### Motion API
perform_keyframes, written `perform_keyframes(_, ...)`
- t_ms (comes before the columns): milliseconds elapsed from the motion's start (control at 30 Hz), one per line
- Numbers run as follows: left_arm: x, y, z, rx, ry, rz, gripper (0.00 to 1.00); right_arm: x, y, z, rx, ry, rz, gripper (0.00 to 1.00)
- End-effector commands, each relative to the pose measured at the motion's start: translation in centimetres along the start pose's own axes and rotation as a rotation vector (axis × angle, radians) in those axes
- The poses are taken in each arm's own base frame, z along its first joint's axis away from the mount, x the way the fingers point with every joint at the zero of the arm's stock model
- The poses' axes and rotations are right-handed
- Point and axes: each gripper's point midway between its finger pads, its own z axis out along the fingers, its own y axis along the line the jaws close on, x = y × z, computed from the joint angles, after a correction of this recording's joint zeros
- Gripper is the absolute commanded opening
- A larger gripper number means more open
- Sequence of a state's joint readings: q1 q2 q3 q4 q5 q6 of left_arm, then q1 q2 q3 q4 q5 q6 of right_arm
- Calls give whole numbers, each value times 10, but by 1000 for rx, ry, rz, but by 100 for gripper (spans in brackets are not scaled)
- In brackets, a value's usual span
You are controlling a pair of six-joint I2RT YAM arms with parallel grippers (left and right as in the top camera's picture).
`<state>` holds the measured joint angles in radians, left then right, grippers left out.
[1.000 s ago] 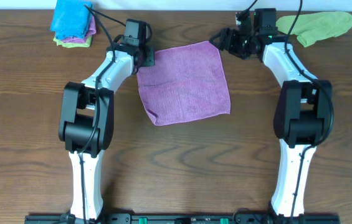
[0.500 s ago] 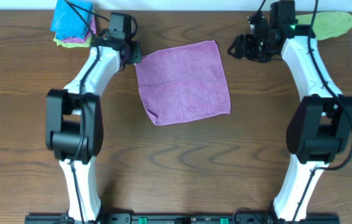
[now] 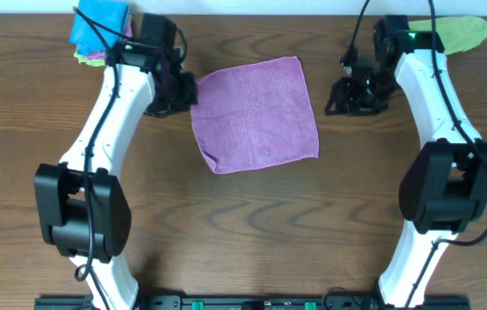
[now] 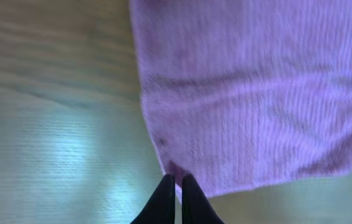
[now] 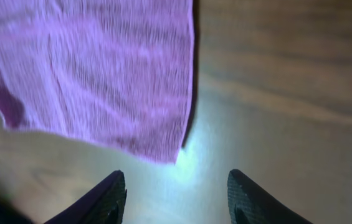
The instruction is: Fold the cloth
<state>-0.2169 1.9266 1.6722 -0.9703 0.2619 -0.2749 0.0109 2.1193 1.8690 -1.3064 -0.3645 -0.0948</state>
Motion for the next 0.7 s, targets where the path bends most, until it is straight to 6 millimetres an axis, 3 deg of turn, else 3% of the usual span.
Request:
perform_keyframes(0, 22, -11, -18, -21, -37, 17, 7, 8, 4, -15, 4, -2, -59, 53)
perform_keyframes(100, 39, -11, -40, -57, -116, 50, 12, 11, 10, -28, 4, -24, -69, 54)
perform_keyframes(267, 65, -10, -83, -44, -224, 85, 15, 22, 30, -66, 16, -106, -111, 56)
perform_keyframes(367, 84, -2, -98, -35, -256, 92, 15, 35, 36, -88, 45, -171, -136, 57)
perform_keyframes(533, 120, 20, -90, -21, -298, 21, 19, 66, 33, -94, 65, -282, -154, 68)
perform_keyframes(600, 126, 24, -78, 10, -327, -31, 27, 75, 27, -82, 59, -301, -128, 69)
perform_keyframes(667, 128, 19, -63, 70, -338, -47, 37, 82, 23, -62, 27, -287, -110, 64)
